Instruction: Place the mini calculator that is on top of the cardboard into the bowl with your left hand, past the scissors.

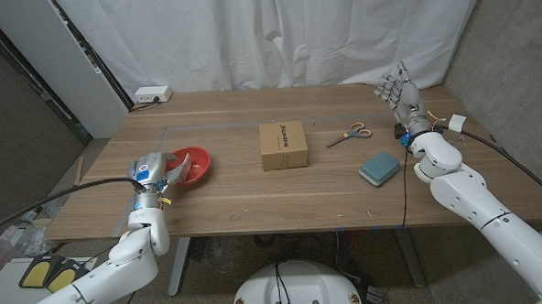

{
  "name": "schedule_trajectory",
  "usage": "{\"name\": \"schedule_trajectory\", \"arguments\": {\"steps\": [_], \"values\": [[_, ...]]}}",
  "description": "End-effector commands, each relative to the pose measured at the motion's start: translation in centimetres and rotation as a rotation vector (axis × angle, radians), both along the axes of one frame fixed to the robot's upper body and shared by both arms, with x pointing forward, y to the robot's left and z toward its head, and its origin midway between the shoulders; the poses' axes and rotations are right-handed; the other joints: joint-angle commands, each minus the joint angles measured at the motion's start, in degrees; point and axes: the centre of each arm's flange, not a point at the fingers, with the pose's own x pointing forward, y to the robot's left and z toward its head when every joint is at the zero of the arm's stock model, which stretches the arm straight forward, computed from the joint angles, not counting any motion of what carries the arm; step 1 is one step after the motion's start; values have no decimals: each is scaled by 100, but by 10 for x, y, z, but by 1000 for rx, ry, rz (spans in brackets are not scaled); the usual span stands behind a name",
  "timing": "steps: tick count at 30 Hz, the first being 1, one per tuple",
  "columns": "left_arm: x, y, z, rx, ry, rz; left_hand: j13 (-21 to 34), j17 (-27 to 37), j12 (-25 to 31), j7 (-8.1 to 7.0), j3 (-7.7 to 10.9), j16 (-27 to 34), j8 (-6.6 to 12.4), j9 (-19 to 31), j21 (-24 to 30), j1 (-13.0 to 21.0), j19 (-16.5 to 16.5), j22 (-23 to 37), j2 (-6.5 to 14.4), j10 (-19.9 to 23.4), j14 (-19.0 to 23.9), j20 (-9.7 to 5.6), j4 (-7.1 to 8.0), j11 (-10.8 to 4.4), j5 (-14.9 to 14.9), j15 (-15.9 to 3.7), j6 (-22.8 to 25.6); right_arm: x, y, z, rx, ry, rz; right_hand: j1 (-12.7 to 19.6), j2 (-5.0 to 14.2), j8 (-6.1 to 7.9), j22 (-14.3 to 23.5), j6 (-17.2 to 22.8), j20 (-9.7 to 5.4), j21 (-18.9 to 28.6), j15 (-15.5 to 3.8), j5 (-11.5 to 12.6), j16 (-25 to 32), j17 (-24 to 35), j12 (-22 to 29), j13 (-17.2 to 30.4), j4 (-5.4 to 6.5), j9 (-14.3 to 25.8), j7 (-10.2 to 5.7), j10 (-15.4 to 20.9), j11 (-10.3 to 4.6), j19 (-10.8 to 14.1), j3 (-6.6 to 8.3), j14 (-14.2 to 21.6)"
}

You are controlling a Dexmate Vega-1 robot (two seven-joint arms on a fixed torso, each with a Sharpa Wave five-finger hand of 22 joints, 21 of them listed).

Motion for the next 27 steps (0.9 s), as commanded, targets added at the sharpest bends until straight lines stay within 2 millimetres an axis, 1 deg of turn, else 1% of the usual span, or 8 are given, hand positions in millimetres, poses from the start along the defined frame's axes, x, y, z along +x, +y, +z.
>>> {"name": "schedule_trajectory", "arguments": {"steps": [1,13,20,23,27], "values": [[1,0,2,-4,3,-21,18,6,-1,33,-39,-14,-42,17,-18,-50,-45,18,-11,-33,-56,-337,8,20,70,-442,-59,-1,1,0,3,-5,-1,-1,48,-1,16,28,-51,-32,-3,-5,-5,14,-2,20,-23,34,-6,41,3,54,13,37],[-3,-1,8,1,-18,-26,19,6,1,41,-58,-14,-57,22,-53,-95,-99,18,-10,-92,-126,-320,35,59,98,-419,-103,-1,2,0,4,-8,2,0,51,1,17,33,-50,-49,11,-6,-6,15,-5,20,-28,34,-2,38,0,60,10,35],[-9,-3,15,-2,-36,-41,20,6,9,40,-57,-1,-52,23,-57,-105,-96,19,8,-94,-120,-316,46,56,110,-414,-95,-2,2,-1,2,-9,7,1,51,-1,17,31,-54,-60,9,-6,-5,15,-5,20,-31,34,-6,40,12,62,8,38],[-12,-4,18,-15,-44,-55,20,7,21,44,-44,5,-46,25,-60,-100,-95,20,38,-80,-124,-311,52,86,119,-411,-82,-3,3,-1,-3,-7,7,2,52,0,18,33,-52,-64,12,-6,-7,15,-5,20,-33,34,-7,43,5,64,8,33],[-14,-5,22,-21,-53,-67,20,6,29,49,-35,10,-36,26,-64,-92,-96,20,57,-71,-127,-306,53,71,126,-392,-59,-6,4,-2,-8,-5,8,3,53,0,18,35,-50,-70,9,-7,-7,15,-5,20,-34,34,-5,44,2,66,7,34]]}}
